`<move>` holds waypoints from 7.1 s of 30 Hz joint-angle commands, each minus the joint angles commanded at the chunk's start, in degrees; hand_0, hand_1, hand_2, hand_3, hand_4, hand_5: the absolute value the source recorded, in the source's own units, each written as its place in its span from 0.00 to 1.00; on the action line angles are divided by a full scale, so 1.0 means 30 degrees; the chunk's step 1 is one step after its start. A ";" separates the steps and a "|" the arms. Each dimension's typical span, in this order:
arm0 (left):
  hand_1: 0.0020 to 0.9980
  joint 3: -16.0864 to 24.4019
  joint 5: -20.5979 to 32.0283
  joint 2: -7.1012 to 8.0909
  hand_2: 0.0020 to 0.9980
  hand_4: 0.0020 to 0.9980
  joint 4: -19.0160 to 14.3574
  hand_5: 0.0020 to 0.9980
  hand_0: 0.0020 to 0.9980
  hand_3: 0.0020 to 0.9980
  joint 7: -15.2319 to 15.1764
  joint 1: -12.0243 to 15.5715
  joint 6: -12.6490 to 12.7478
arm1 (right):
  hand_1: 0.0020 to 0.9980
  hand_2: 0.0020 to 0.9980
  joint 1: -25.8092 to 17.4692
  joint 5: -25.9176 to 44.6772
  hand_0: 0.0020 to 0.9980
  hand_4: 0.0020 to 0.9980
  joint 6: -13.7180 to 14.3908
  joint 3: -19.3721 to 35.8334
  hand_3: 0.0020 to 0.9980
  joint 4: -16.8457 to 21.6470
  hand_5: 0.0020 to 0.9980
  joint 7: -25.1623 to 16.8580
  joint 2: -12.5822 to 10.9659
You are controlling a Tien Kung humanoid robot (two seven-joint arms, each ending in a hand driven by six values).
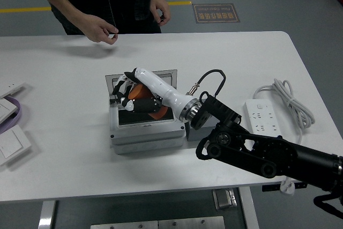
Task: Pick up the cylinder from the cube,place it in the box,flap close box
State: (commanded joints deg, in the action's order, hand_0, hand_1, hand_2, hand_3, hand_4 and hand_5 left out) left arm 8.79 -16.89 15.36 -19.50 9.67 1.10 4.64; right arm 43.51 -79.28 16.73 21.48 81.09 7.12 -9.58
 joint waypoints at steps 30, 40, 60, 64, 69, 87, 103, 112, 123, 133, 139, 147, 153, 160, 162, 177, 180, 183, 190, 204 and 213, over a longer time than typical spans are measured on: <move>0.58 -0.0161 -0.0034 -0.0046 0.59 0.73 0.0022 0.26 0.61 0.64 0.0077 -0.0129 -0.0052 | 0.79 0.74 0.1694 -0.8083 0.92 0.45 -0.1685 -0.2521 0.70 -0.3224 0.23 0.3120 0.1646; 0.58 -0.0044 -0.0158 0.0011 0.59 0.73 0.0016 0.26 0.61 0.64 0.0064 -0.0166 -0.0044 | 0.81 0.75 0.1602 -0.7695 0.97 0.71 -0.1801 -0.2494 0.76 -0.3261 0.42 0.3024 0.1545; 0.58 0.0347 -0.0518 0.0056 0.59 0.72 -0.0016 0.27 0.61 0.64 0.0065 -0.0314 -0.0079 | 0.76 0.73 0.1770 0.0590 0.92 0.88 0.0732 0.1450 0.77 0.0699 0.52 0.0331 -0.1426; 0.58 0.0272 -0.0461 0.0163 0.59 0.72 0.0008 0.27 0.61 0.64 0.0052 -0.0367 -0.0084 | 0.76 0.73 0.2664 0.1997 0.92 0.88 0.0974 0.1032 0.77 -0.0509 0.52 0.0230 -0.2184; 0.58 0.0195 -0.0430 0.0233 0.59 0.72 0.0010 0.27 0.61 0.64 0.0064 -0.0378 -0.0088 | 0.73 0.69 0.3220 0.3639 0.85 0.88 0.1077 -0.0332 0.75 -0.1781 0.52 -0.0050 -0.2666; 0.58 0.0422 -0.0677 0.0162 0.59 0.70 -0.0022 0.27 0.61 0.64 0.0085 -0.0414 -0.0068 | 0.64 0.65 0.2143 0.4575 0.66 0.86 0.1526 -0.2168 0.73 -0.0527 0.53 -0.0872 -0.3132; 0.58 0.0554 -0.0683 0.0298 0.59 0.70 -0.0026 0.27 0.61 0.63 0.0194 -0.0328 -0.0169 | 0.61 0.64 0.0935 0.4192 0.54 0.85 0.1739 -0.2040 0.72 0.1255 0.55 -0.0726 -0.3953; 0.58 0.0670 -0.0733 0.0275 0.59 0.70 0.0002 0.27 0.61 0.64 0.0195 -0.0126 -0.0185 | 0.61 0.64 0.1172 0.4620 0.52 0.84 0.1412 -0.2470 0.72 0.1681 0.55 -0.0554 -0.4389; 0.58 0.0614 -0.0658 0.0204 0.59 0.71 0.0034 0.27 0.61 0.64 0.0210 0.0008 -0.0200 | 0.59 0.64 0.0532 0.4017 0.50 0.81 0.1022 -0.1095 0.70 0.1699 0.54 -0.0261 -0.4678; 0.58 0.0290 -0.0399 0.0056 0.59 0.71 0.0011 0.27 0.61 0.64 0.0268 0.0370 -0.0239 | 0.58 0.64 -0.2925 0.2300 0.49 0.78 0.1016 0.4109 0.69 0.1898 0.51 -0.0456 -0.5716; 0.58 0.0029 -0.0350 0.0155 0.59 0.71 -0.0016 0.27 0.61 0.64 0.0314 0.0270 -0.0320 | 0.57 0.64 -0.5032 0.2145 0.50 0.78 0.0921 0.7494 0.69 0.1793 0.51 -0.0916 -0.6405; 0.58 -0.0156 -0.0030 0.0187 0.59 0.71 -0.0019 0.27 0.61 0.64 0.0507 0.0316 -0.0549 | 0.60 0.64 -0.7644 0.3429 0.53 0.77 0.0988 1.1574 0.69 0.1445 0.50 -0.2313 -0.6378; 0.59 -0.0070 0.0024 0.0149 0.59 0.71 0.0045 0.27 0.61 0.64 0.0580 0.0293 -0.0667 | 0.62 0.64 -0.8620 0.4374 0.59 0.76 0.1203 1.4149 0.68 0.1053 0.49 -0.3204 -0.5625; 0.60 -0.0053 0.0023 0.0356 0.60 0.71 0.0108 0.27 0.62 0.64 0.0767 0.0315 -0.0913 | 0.65 0.65 -0.9567 0.5296 0.64 0.75 0.1249 1.6784 0.67 0.0768 0.48 -0.3705 -0.5198; 0.60 -0.0163 -0.0001 0.0412 0.60 0.71 0.0102 0.27 0.62 0.64 0.0790 0.0267 -0.0933 | 0.66 0.66 -0.9652 0.5323 0.66 0.75 0.1237 1.7201 0.67 0.0767 0.48 -0.3743 -0.5157; 0.61 -0.1065 0.0128 0.0161 0.61 0.72 -0.0030 0.28 0.63 0.65 0.1083 0.0329 -0.1073 | 0.66 0.66 -1.0523 0.5205 0.68 0.76 0.0710 1.8730 0.67 0.0998 0.47 -0.3457 -0.5368; 0.61 -0.1170 0.0139 0.0099 0.61 0.73 -0.0029 0.28 0.63 0.65 0.1016 0.0283 -0.0998 | 0.66 0.66 -1.0529 0.5079 0.69 0.77 0.0754 1.8788 0.67 0.1038 0.47 -0.3491 -0.5401; 0.61 -0.1213 0.0126 0.0021 0.61 0.73 -0.0076 0.28 0.63 0.65 0.0971 0.0318 -0.0951 | 0.66 0.66 -1.0563 0.4851 0.69 0.77 0.0804 1.8781 0.67 0.1212 0.47 -0.3492 -0.5475; 0.61 -0.1300 0.0052 -0.0265 0.61 0.73 -0.0249 0.28 0.63 0.65 0.0972 0.0502 -0.0835 | 0.66 0.66 -1.0330 0.4324 0.69 0.77 0.1084 1.8735 0.68 0.2060 0.48 -0.3578 -0.5834; 0.61 -0.0767 -0.0559 -0.0356 0.62 0.74 -0.0107 0.29 0.63 0.66 0.0986 0.0301 -0.0770 | 0.66 0.66 -1.0096 0.4573 0.70 0.79 0.1426 1.8298 0.68 0.2220 0.49 -0.3940 -0.5729; 0.61 -0.0808 -0.0579 -0.0145 0.62 0.74 0.0007 0.29 0.63 0.66 0.1036 0.0171 -0.0626 | 0.66 0.66 -0.9981 0.4956 0.70 0.80 0.1587 1.8117 0.67 0.2285 0.49 -0.4212 -0.5771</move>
State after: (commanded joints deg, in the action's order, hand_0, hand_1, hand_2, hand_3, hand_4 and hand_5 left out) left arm 6.37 -18.63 14.93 -19.48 12.77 1.61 2.76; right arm 13.57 -64.41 21.49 75.84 87.94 -5.52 -26.89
